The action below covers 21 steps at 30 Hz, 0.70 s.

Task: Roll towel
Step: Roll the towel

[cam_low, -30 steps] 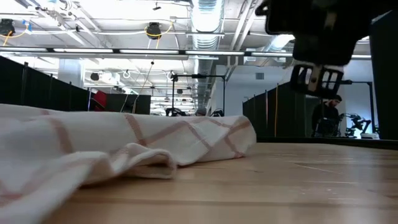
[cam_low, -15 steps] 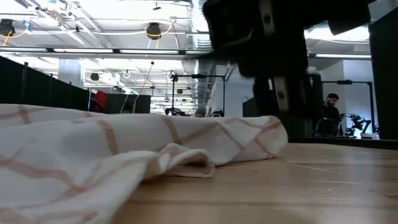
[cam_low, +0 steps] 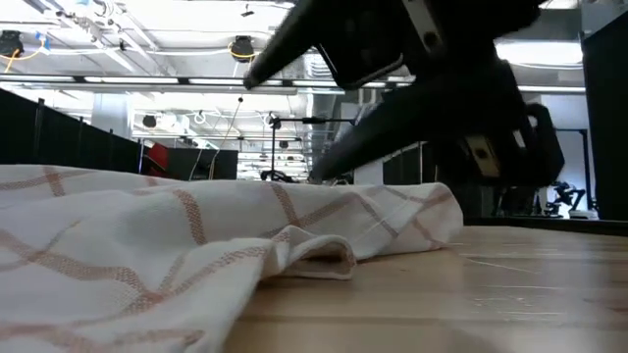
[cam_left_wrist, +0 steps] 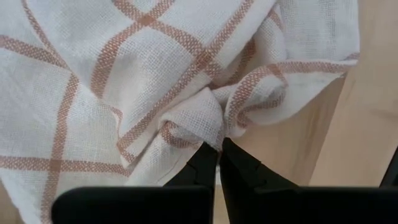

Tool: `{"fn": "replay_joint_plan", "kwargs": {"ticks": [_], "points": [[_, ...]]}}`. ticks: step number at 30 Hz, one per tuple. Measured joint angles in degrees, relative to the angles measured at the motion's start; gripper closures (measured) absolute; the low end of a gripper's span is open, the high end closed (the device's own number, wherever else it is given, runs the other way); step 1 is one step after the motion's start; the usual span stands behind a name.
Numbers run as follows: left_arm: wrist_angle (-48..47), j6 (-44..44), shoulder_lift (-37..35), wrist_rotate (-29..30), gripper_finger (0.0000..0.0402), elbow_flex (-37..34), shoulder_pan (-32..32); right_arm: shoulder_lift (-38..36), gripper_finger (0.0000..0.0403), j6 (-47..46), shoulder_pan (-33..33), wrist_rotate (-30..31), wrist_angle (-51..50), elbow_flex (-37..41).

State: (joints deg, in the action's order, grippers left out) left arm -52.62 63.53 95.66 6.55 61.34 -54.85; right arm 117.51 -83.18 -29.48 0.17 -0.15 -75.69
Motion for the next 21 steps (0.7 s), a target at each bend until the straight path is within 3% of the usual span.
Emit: {"fn": "replay_joint_plan", "kwargs": {"ticks": [11, 21], "points": [[1.16, -0.44, 0.00, 1.36, 0.0402, 0.00, 0.00, 0.09, 0.0256, -1.57, 0.75, -0.05, -3.18, -0.21], [1.14, -1.62, 0.00, 1.87, 0.0402, 0.00, 0.00, 4.86, 0.0256, -4.92, -0.18, -0.55, 1.76, -1.05]]}}
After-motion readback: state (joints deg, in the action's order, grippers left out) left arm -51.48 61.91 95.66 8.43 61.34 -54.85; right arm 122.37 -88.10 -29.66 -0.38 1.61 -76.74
